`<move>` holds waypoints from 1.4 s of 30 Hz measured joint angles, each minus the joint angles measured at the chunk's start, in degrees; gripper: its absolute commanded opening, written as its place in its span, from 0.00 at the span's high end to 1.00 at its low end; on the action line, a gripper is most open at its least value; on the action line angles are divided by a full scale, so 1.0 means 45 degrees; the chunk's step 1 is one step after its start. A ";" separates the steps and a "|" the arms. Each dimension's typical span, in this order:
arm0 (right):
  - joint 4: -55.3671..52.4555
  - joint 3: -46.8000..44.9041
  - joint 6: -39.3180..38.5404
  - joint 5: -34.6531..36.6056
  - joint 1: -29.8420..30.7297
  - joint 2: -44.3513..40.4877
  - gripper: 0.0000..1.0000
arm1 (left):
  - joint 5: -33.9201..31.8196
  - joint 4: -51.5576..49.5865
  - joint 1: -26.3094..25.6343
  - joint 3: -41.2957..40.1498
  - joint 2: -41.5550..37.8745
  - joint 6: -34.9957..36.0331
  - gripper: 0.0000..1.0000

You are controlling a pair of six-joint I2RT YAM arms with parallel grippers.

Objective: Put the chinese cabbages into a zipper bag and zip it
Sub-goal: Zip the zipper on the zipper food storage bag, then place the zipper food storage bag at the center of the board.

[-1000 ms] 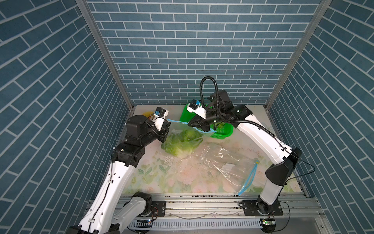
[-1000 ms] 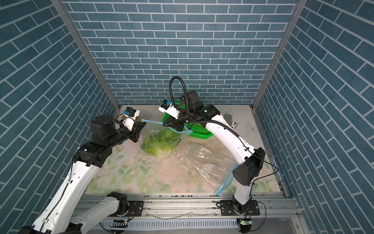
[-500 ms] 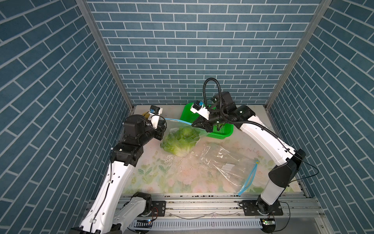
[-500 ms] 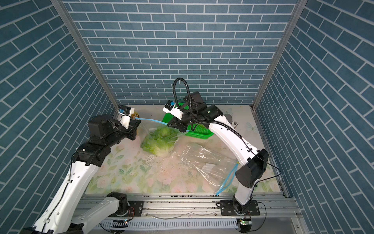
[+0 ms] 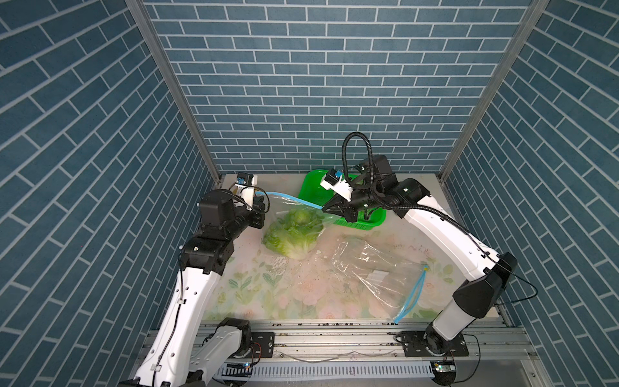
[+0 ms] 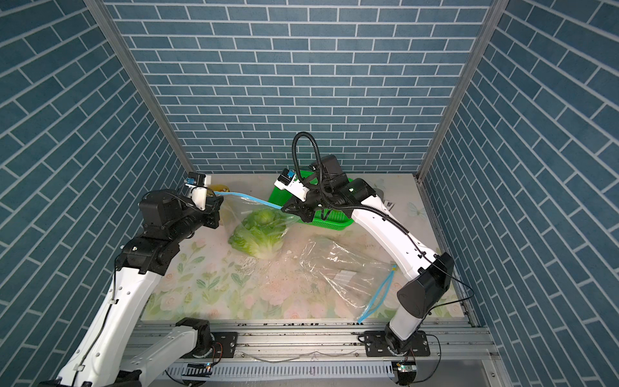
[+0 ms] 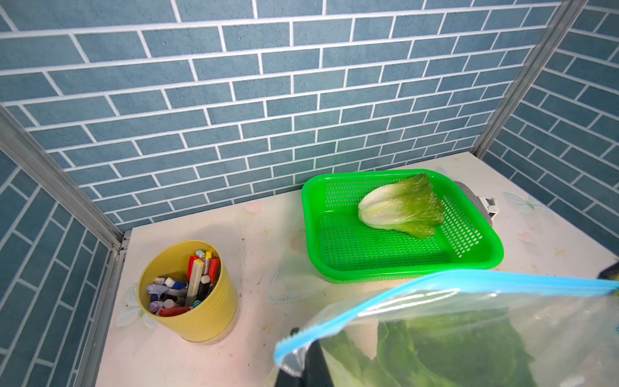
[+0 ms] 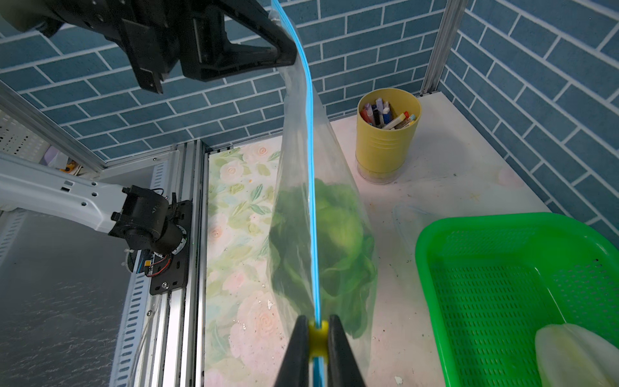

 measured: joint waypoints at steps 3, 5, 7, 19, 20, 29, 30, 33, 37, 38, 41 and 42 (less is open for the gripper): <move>0.0039 -0.0277 0.0024 0.0044 -0.0024 -0.0165 1.00 | -0.0267 -0.0029 0.0189 0.0005 0.0010 -0.0262 1.00; 0.0034 -0.0345 0.0121 0.0053 -0.0029 -0.0223 1.00 | -0.0359 -0.0131 0.0384 0.0005 0.0015 -0.0427 1.00; 0.0049 -0.0423 0.0214 0.0107 -0.0029 -0.0291 1.00 | -0.0471 -0.0287 0.0583 0.0024 0.0019 -0.0573 1.00; 0.0117 -0.0457 0.0559 0.0185 0.0160 -0.0476 1.00 | -0.0991 -0.1243 0.0758 0.0291 -0.0068 -0.1287 1.00; 0.0097 -0.0340 0.0578 0.0204 0.0306 -0.0457 1.00 | -0.1185 -0.1457 0.0758 0.0369 -0.0146 -0.1345 1.00; 0.0729 0.0724 0.1841 -0.0126 0.2705 0.0631 1.00 | -0.4245 -0.3750 0.1273 0.1700 -0.1316 -0.1501 1.00; 0.1005 0.0724 0.2137 -0.0243 0.3026 0.0835 1.00 | -0.4624 -0.4002 0.1341 0.1880 -0.1443 -0.1457 1.00; 0.1894 0.0724 0.2943 -0.0306 0.3920 0.1506 1.00 | -0.5362 -0.4721 0.1457 0.2429 -0.1540 -0.1253 1.00; 0.2909 0.0491 0.3915 -0.0214 0.4639 0.2254 1.00 | -0.5314 -0.5110 0.1486 0.2982 -0.0758 -0.1229 1.00; 0.3245 0.0121 0.4143 -0.0053 0.4707 0.2293 1.00 | -0.5139 -0.4901 0.1486 0.2788 -0.0457 -0.1302 1.00; 0.3769 -0.1010 0.4736 0.0709 0.4619 0.2297 1.00 | -0.4274 -0.3725 0.1481 0.1175 0.0321 -0.1739 1.00; 0.3789 -0.1350 0.4940 0.1030 0.4556 0.2312 1.00 | -0.3993 -0.3356 0.1477 0.0617 0.0719 -0.1919 1.00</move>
